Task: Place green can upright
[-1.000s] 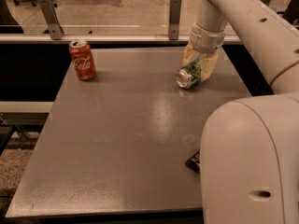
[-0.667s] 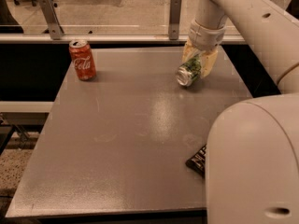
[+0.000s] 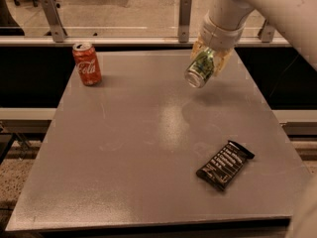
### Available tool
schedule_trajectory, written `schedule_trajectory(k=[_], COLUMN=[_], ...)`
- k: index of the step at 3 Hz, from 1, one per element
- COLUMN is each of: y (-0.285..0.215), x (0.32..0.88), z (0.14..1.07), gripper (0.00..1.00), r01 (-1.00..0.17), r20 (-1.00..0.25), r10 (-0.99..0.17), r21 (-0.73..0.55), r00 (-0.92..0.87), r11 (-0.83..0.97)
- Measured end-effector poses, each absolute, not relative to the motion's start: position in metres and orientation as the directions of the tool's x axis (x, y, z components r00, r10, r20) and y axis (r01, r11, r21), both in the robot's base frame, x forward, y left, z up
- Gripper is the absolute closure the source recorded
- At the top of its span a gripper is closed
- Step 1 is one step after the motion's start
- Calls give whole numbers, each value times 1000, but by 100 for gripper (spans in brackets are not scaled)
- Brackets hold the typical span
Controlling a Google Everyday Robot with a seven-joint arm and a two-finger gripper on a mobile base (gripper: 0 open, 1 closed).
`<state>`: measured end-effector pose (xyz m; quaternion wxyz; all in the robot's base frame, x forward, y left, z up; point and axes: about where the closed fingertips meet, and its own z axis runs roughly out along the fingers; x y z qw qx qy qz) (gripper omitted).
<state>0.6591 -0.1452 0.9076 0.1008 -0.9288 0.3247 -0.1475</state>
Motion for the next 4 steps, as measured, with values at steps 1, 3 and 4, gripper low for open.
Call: schedule_trajectory(k=[1,3,4], y=[-125,-99,-98], x=[643,633,634], z=[923,939,944], gripper=[100,100,100], r01=[-439,-267,-221], r20=[267,332,372], r10=[-559,-465,-428], r21=[-396,-496,-484], r00=[785,821,823], r11=[-807,-826,-846])
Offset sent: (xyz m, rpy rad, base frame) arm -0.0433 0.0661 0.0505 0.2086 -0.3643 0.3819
